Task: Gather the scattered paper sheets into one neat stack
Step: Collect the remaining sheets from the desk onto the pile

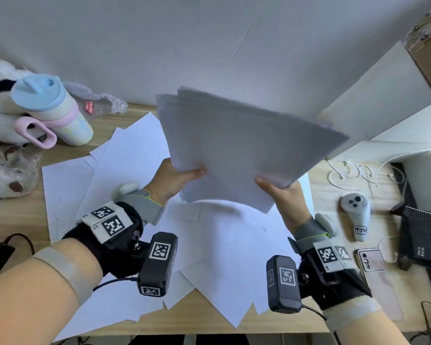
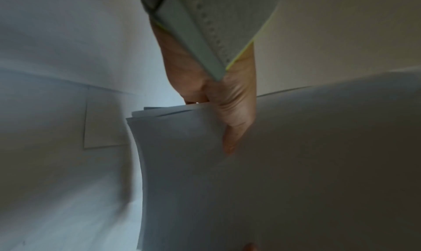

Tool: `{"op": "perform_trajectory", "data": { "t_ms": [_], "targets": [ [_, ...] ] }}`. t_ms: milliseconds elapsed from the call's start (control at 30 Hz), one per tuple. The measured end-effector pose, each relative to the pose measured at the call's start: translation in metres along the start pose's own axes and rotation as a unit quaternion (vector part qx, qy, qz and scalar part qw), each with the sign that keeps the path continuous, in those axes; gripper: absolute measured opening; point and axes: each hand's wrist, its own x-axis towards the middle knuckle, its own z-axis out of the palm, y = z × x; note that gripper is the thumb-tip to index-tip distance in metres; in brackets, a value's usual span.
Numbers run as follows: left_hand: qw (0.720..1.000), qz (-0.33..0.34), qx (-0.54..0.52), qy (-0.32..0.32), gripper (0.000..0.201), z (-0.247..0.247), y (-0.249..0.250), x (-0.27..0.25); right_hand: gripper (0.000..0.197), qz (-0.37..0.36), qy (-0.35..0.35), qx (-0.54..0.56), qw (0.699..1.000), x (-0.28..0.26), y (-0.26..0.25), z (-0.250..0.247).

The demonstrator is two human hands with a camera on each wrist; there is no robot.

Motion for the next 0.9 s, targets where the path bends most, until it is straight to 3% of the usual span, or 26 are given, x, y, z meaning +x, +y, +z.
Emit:
{"op": "perform_trajectory", "data": {
  "t_ms": [167,600,800,900],
  "targets": [
    [0.999,-0.007,0.030,-0.014,0.023,0.005,-0.003,-0.002,0.024,0.010,0.042,0.051,0.998,-0.002,0.009,0.000],
    [0.997,0.054,0.049,-0.008,0.024,0.010,0.015,0.000,0.021,-0.046,0.041,0.071,0.996,0.005,-0.011,-0.004],
    [0.998,0.024,0.054,-0.003,0.022,0.017,0.010,0.000,0.025,0.014,0.031,0.016,0.999,0.008,0.004,-0.001],
    [0.998,0.020,0.048,0.043,0.018,0.019,0.007,0.001,0.010,0.052,0.034,-0.059,0.996,0.006,0.016,0.000]
  ]
}}
